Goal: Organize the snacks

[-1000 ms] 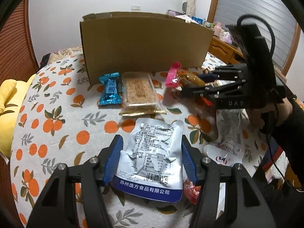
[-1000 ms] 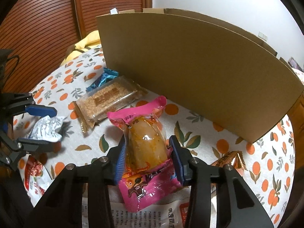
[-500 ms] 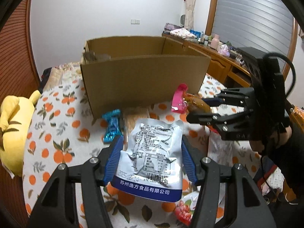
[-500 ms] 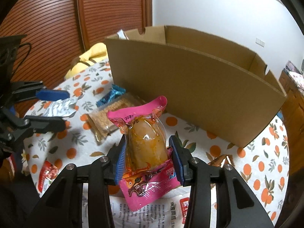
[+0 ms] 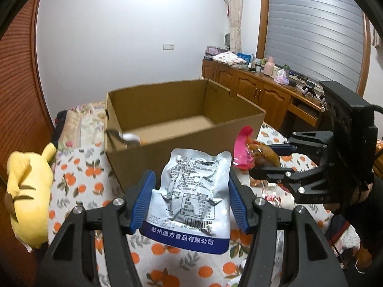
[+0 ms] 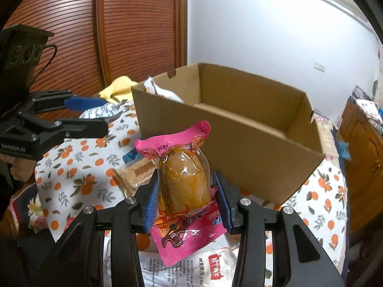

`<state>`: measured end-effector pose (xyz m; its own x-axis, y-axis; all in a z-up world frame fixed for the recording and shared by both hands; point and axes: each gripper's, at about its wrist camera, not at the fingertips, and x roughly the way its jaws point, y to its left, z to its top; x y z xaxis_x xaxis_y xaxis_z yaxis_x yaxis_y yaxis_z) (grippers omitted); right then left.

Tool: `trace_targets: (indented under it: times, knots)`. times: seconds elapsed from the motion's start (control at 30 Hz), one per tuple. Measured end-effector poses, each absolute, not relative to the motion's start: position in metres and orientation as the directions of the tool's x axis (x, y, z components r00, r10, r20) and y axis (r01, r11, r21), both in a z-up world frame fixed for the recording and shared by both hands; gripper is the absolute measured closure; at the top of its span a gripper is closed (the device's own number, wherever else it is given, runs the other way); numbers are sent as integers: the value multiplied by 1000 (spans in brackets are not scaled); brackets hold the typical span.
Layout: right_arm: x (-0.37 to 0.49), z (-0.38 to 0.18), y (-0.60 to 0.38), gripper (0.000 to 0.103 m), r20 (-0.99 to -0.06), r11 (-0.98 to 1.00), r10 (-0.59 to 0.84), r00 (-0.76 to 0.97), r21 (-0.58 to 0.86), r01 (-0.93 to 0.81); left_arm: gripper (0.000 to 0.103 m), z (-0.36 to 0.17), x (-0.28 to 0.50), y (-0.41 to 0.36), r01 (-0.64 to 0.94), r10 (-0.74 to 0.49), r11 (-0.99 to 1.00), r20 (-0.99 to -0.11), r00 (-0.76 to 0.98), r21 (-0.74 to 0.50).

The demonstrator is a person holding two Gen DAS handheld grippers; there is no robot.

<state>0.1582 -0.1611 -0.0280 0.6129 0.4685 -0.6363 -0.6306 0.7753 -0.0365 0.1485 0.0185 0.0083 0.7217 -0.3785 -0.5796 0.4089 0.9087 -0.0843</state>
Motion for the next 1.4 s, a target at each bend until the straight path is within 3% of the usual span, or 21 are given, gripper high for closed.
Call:
trace_targets:
  times: [0.73,1.4]
  knots:
    - [195,19,-170,60,-574,813,439,691,-74,-577,44,36,212,-3,372,-315,928,-574,756,-20]
    - [250,9,-170,60,-630,849,374,681,-63,-525,43,21,265,-6,302,-241,953,-632,736,-11]
